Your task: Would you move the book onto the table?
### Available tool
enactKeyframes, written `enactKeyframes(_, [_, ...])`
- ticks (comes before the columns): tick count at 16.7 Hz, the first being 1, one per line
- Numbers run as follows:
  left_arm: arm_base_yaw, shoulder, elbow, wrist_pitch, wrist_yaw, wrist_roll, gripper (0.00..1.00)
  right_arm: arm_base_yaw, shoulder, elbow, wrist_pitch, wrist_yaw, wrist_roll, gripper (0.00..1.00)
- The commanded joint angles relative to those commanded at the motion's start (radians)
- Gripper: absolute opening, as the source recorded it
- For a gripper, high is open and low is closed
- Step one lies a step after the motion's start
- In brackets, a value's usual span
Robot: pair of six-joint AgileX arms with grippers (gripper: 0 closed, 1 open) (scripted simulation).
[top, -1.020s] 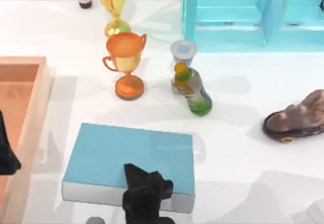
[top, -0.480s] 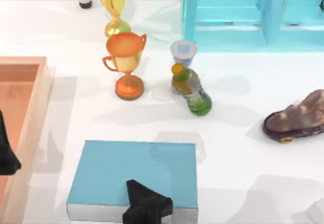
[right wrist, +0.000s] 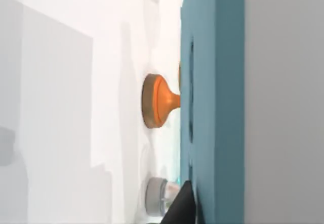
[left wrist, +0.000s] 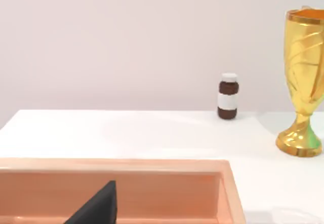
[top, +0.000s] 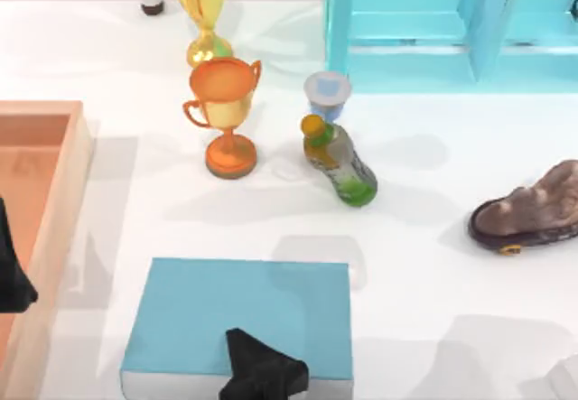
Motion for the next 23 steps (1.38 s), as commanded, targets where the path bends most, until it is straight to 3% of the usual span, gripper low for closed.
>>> enactKeyframes(9, [0.0, 0.0, 0.0, 0.0, 0.0, 0.0, 1.0, 0.001, 0.083, -0.025, 0.109, 0.004, -0.001, 0.0])
enactKeyframes(22, [0.0, 0.0, 0.0, 0.0, 0.0, 0.0, 1.0, 0.001, 0.083, -0.025, 0.109, 0.004, -0.001, 0.98])
enactKeyframes(23, [0.0, 0.0, 0.0, 0.0, 0.0, 0.0, 1.0, 0.001, 0.083, -0.025, 0.109, 0.004, -0.001, 1.0])
